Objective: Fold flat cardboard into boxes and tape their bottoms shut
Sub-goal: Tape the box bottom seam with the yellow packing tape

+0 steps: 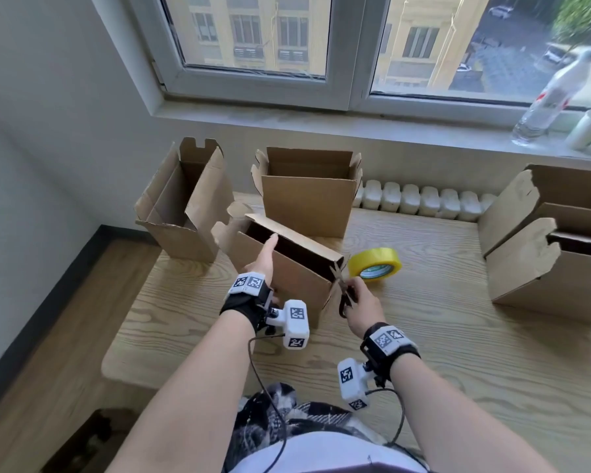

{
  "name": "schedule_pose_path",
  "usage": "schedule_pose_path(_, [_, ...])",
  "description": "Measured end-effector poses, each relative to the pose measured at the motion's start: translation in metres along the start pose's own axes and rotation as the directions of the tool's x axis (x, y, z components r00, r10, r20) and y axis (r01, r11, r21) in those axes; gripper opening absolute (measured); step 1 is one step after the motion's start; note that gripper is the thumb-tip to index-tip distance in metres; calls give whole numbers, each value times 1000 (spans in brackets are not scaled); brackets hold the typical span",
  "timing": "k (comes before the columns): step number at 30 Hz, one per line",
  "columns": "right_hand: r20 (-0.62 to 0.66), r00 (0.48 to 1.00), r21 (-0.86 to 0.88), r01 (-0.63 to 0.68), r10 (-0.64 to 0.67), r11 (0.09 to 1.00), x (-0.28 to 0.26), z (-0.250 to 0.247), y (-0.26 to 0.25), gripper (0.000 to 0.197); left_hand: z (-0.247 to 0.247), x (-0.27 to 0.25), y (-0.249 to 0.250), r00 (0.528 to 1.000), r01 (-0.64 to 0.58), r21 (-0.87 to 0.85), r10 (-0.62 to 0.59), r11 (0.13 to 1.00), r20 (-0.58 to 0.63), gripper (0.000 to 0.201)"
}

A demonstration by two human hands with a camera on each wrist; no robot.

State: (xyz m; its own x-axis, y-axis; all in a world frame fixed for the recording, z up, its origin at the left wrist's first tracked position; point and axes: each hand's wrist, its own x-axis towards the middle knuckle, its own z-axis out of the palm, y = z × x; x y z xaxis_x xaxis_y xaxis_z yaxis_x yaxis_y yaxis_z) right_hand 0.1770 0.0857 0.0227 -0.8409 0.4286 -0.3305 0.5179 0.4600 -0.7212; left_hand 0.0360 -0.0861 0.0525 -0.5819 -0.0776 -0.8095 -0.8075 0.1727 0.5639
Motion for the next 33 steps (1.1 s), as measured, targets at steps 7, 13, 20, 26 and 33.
schedule_pose_path(7, [-220, 970, 434, 0, 106, 901, 18, -20, -25, 14, 17, -15, 25, 989, -42, 187, 67, 981, -131, 131])
schedule_pose_path(13, [-249, 968, 297, 112, -36, 948, 27, -45, -72, 73, 14, -40, 26, 969, -101, 196, 141, 975, -202, 66])
schedule_pose_path(20, [-232, 969, -6, 79, -78, 997, 55, -21, -81, 23, -6, -10, 18, 976, -144, 282, 184, 948, -119, 46])
schedule_pose_path(26, [-282, 953, 170, -69, 116, 983, 71, -24, -78, 27, -19, -15, 19, 976, -136, 295, 179, 946, -125, 34])
schedule_pose_path(33, [-284, 942, 273, -98, 178, 957, 85, -26, -81, 32, -30, -21, 0, 999, -42, -198, 46, 979, 15, 6])
